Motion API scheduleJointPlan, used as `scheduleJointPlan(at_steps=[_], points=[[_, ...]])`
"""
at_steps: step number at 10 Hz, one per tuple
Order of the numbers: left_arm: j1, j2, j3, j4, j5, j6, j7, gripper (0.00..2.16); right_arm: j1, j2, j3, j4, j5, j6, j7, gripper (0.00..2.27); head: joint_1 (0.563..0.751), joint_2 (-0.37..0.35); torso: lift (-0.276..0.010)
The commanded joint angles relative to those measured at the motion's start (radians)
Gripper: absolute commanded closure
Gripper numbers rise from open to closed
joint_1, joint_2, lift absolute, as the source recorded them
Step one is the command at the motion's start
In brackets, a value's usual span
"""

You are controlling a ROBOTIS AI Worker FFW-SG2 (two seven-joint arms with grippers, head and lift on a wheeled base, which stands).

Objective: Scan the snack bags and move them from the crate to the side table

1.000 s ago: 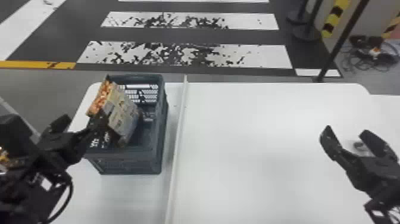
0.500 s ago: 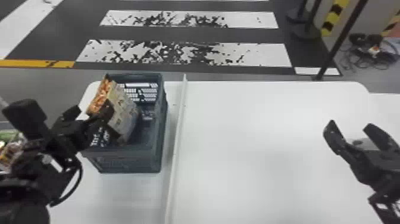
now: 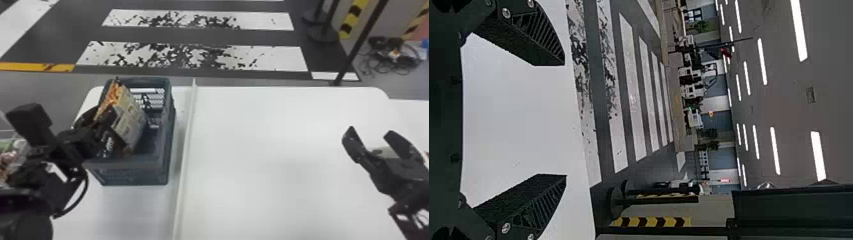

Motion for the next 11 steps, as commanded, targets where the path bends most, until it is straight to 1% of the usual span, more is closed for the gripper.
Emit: scheduleJointPlan(at_steps=[1, 3, 4, 6, 7, 8, 9, 10, 11], points=[[0.000, 0.000, 0.000, 0.000, -0.006, 0.014, -0.011, 1.89, 0.000, 0.000, 0.000, 0.000, -0.007, -0.007, 0.000, 0.13, 0.695, -0.006, -0.087], [0.003, -0.003, -0.001, -0.009, -0.006, 0.021, -0.016, 1.90, 0.000, 0.003, -0.002, -0.001, -0.013, -0.013, -0.001, 0.13, 0.695, -0.010, -0.087], [0.009, -0.005, -0.006, -0.021, -0.006, 0.021, -0.014, 2.01, 0.001, 0.006, -0.002, -0.003, -0.013, -0.019, -0.001, 0.13, 0.695, -0.012, -0.087], [0.026, -0.012, -0.012, -0.064, -0.006, 0.018, -0.011, 2.01, 0.003, 0.011, -0.002, -0.006, -0.013, -0.029, -0.001, 0.13, 0.695, -0.021, -0.087], [0.041, -0.012, -0.012, -0.100, -0.006, 0.018, -0.007, 2.01, 0.006, 0.011, -0.005, -0.007, -0.013, -0.029, -0.001, 0.13, 0.695, -0.024, -0.087], [0.061, -0.014, -0.012, -0.158, -0.004, 0.021, -0.002, 2.01, 0.008, 0.011, -0.008, -0.009, -0.013, -0.029, -0.001, 0.13, 0.695, -0.030, -0.087], [0.084, -0.014, -0.012, -0.238, 0.000, 0.033, 0.000, 2.01, 0.009, 0.009, -0.009, -0.009, -0.013, -0.032, -0.001, 0.13, 0.695, -0.037, -0.087], [0.104, -0.014, -0.011, -0.325, 0.000, 0.067, 0.000, 2.01, 0.011, 0.008, -0.009, -0.010, -0.013, -0.035, -0.001, 0.13, 0.695, -0.050, -0.087], [0.124, -0.014, -0.011, -0.403, 0.002, 0.076, 0.003, 2.01, 0.011, 0.006, -0.009, -0.012, -0.015, -0.035, -0.003, 0.13, 0.695, -0.066, -0.087]])
